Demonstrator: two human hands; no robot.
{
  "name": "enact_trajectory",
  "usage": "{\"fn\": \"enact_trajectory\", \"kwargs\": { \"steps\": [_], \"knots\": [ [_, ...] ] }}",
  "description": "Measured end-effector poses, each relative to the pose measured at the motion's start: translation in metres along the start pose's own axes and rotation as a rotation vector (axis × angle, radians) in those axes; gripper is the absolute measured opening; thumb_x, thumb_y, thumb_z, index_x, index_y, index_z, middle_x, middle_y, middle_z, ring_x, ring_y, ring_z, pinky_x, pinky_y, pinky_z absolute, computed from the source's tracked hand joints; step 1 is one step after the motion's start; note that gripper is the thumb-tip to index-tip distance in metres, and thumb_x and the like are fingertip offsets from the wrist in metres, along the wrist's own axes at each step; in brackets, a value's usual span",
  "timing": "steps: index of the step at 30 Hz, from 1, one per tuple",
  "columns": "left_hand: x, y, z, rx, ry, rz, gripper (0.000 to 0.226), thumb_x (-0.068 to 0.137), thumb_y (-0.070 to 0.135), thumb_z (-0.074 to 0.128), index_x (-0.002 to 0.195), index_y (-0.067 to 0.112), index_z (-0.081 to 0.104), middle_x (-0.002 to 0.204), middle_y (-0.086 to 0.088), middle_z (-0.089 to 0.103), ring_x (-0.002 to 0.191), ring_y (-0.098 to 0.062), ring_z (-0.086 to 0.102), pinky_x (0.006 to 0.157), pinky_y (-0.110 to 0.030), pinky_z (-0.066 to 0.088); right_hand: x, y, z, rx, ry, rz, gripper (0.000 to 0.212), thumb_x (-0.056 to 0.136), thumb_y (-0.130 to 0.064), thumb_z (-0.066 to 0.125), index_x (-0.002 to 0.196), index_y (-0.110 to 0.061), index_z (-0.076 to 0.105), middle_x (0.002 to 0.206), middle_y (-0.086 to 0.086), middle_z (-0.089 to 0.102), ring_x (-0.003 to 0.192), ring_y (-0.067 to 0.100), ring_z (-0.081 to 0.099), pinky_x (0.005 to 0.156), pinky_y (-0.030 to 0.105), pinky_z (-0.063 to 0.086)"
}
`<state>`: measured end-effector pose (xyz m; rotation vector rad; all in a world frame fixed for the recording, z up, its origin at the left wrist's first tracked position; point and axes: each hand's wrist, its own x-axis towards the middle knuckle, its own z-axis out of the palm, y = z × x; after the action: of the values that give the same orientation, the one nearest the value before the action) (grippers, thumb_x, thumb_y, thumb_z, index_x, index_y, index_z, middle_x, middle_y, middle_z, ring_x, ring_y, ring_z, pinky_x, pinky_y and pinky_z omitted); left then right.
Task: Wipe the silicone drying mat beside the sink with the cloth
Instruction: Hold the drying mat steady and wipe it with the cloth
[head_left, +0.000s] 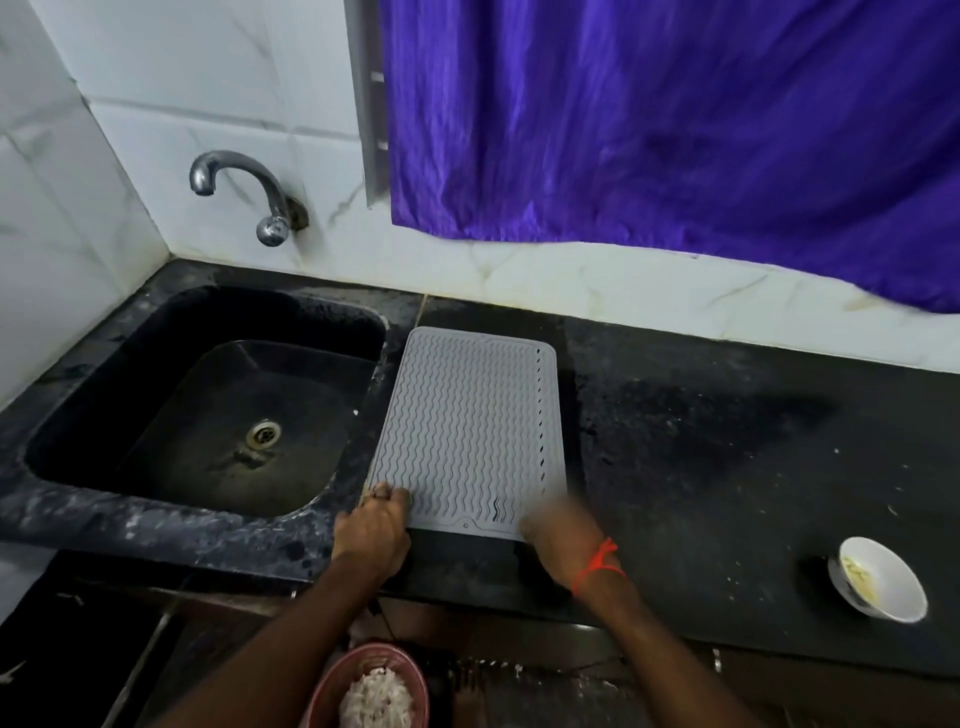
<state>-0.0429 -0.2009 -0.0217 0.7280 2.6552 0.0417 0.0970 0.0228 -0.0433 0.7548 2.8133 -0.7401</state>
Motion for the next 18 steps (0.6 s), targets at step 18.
{"fn": "enact_trajectory", "kwargs": {
  "steps": [18],
  "knots": [
    [0.002, -0.019, 0.009, -0.109, -0.045, 0.063, 0.055, 0.093, 0.012, 0.044, 0.147, 0.02, 0.037, 0.157, -0.007, 0.034, 0.141, -0.029, 0.039, 0.113, -0.051, 0.035, -0.024, -0.004, 0.003, -0.062, 0.16, 0.112, 0.02, 0.089, -0.013, 0.058, 0.1, -0.014, 0.075, 0.111, 0.004, 0.067, 0.102, 0.02, 0.066, 0.092, 0.019, 0.046]
  ]
}}
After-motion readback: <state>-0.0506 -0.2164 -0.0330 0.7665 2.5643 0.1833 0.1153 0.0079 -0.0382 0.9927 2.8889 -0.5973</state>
